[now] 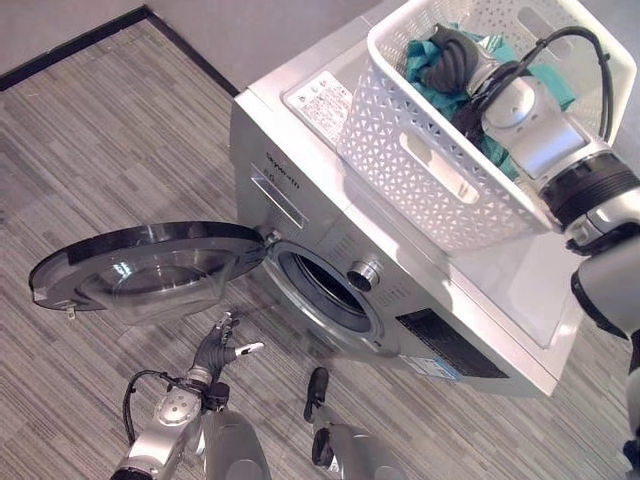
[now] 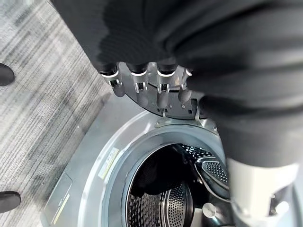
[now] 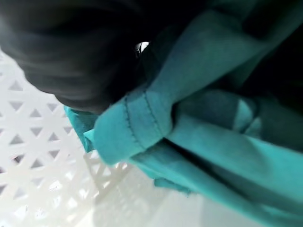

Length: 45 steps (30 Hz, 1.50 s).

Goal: Grab the laundry basket,head to the washer,open it,put in the laundry and shut it.

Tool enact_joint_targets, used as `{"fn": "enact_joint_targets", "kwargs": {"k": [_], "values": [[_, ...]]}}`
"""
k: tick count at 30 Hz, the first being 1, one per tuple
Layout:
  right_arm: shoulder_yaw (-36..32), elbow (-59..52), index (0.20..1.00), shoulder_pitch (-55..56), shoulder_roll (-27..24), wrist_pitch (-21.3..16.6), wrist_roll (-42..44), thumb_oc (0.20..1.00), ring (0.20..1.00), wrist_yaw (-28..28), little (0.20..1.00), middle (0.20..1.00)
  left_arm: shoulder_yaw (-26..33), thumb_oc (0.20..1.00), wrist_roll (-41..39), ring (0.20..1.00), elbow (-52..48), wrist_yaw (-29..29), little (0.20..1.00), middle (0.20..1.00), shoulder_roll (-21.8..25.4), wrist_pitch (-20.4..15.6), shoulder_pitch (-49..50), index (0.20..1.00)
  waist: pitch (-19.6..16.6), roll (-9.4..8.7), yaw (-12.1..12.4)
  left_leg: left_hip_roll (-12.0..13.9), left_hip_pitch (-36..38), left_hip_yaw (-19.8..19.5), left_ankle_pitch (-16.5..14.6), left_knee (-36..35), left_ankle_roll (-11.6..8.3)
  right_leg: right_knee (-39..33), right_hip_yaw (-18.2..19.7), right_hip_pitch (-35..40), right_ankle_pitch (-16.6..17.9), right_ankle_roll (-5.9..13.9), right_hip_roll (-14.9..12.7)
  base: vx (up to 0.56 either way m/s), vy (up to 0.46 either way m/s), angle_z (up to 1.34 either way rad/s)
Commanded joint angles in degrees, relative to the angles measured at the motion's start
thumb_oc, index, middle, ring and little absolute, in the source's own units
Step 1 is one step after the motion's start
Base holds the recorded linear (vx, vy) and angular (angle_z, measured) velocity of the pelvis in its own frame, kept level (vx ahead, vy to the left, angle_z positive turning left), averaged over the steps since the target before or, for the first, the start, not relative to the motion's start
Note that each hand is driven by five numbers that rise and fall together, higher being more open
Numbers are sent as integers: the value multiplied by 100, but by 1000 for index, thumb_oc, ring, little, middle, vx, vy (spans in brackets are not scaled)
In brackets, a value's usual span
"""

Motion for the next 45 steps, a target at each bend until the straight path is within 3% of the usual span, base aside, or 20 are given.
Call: {"fn": "enact_joint_targets", "kwargs": {"k": [1,7,10,16,21,33,34,45], "values": [[-133,585,200,-62,310,-78,-69,200,200,-272,200,200,-146,1000,-97,1000,-255,43,1000,1000,405,-236,-406,1000,145,-322,129,-32,329,305,-383,-87,349,-1,295,7,-578,280,-409,-8,1,10],[-523,117,200,-6,-433,-123,-183,200,200,-634,200,200,-210,1000,5,1000,-152,91,1000,1000,342,-217,-521,1000,86,-272,0,-57,418,352,-449,-77,388,-1,344,40,-578,305,-438,-1,4,3],[-926,-481,200,-60,-1059,-185,-240,200,200,-1052,200,200,-185,1000,36,1000,-128,104,1000,1000,335,-197,-539,1000,-5,-224,-106,-67,548,391,-533,-69,418,-1,391,130,-598,307,-454,10,6,1],[-1395,-780,200,-153,-1444,-231,-472,200,200,-1478,200,200,-136,1000,49,1000,-194,26,1000,1000,453,-148,-420,1000,-250,-150,-199,-91,771,436,-667,-54,482,-1,410,301,-644,312,-492,41,7,-1],[-1670,-849,200,-308,-1506,-202,-762,200,200,-1806,200,200,-77,1000,49,1000,-381,-35,1000,1000,549,-114,-324,1000,-491,-103,-240,-111,998,479,-782,-58,518,-1,454,495,-695,305,-516,60,14,-3],[-1617,-137,200,-909,-1163,-212,-879,200,200,-2210,200,200,-105,1000,86,1000,-592,-17,1000,1000,656,-115,-281,1000,-806,-67,-227,-143,1283,511,-903,-60,545,-1,461,795,-778,327,-564,23,6,0],[-1394,398,200,-1231,-1075,-240,-799,200,200,-2254,200,200,-122,1000,279,1000,-818,-8,1000,1000,815,-157,-385,1000,-863,-76,-205,-156,1325,504,-916,-62,537,-1,442,855,-793,334,-576,17,14,6],[-206,1820,200,-2510,-884,-98,-1315,200,200,-2489,200,200,-165,1000,524,1000,-1388,-26,1000,1000,1098,-301,-735,1000,-1061,-197,-34,-187,1448,384,-958,-57,506,-1,324,1043,-831,376,-603,1,1,1]]}}
